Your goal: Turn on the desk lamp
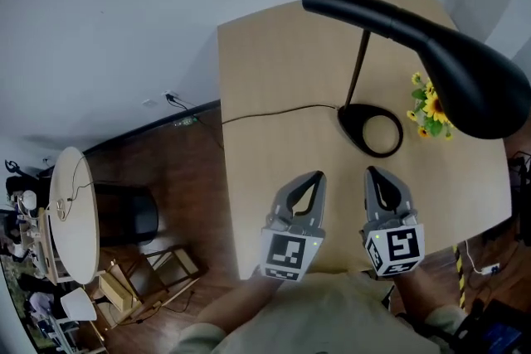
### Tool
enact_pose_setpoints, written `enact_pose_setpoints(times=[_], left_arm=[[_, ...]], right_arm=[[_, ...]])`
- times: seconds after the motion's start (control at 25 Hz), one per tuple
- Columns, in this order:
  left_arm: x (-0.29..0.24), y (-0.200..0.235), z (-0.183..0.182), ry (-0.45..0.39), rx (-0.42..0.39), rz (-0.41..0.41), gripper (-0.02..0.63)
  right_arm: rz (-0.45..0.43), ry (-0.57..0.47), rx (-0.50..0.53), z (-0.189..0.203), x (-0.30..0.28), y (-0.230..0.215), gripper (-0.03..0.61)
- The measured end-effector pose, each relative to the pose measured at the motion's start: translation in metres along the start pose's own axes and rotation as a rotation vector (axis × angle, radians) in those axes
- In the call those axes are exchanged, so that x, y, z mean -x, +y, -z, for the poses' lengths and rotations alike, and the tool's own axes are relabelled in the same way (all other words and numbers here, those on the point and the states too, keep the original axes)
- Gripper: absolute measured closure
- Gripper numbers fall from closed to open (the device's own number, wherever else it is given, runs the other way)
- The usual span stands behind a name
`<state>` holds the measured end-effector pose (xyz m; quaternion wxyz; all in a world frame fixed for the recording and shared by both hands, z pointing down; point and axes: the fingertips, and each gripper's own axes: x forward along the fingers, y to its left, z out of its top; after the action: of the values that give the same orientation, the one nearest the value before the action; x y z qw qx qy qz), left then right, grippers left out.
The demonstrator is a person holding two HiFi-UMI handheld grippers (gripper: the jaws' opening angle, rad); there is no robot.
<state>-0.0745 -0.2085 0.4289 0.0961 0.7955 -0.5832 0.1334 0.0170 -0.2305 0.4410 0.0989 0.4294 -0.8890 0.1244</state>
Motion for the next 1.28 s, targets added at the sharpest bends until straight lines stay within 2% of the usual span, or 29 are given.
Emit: enact_pose_setpoints(times=[0.28, 0.76, 1.12, 1.28], left_arm=[[-0.044, 0.016, 0.015, 0.061, 0.013, -0.058, 0.614], [-0.084, 0.034, 0.03, 0.136, 0.018, -0.113, 0.614], [-0.097, 0.039, 0.05, 0.193, 0.024, -0.113, 0.614], [-0.098, 0.041, 0.057, 0.206, 0.029, -0.109, 0.614]], right_arm=[[0.018, 0.044, 0.035, 0.022, -0.066, -0.038, 0.578], [0.025, 0.269, 0.082, 0.085, -0.165, -0.074, 0.578], [0.027, 0.398, 0.093, 0.121, -0.196, -0.08, 0.578], [0.021, 0.43, 0.065, 0.13, -0.201, -0.081, 0.578]])
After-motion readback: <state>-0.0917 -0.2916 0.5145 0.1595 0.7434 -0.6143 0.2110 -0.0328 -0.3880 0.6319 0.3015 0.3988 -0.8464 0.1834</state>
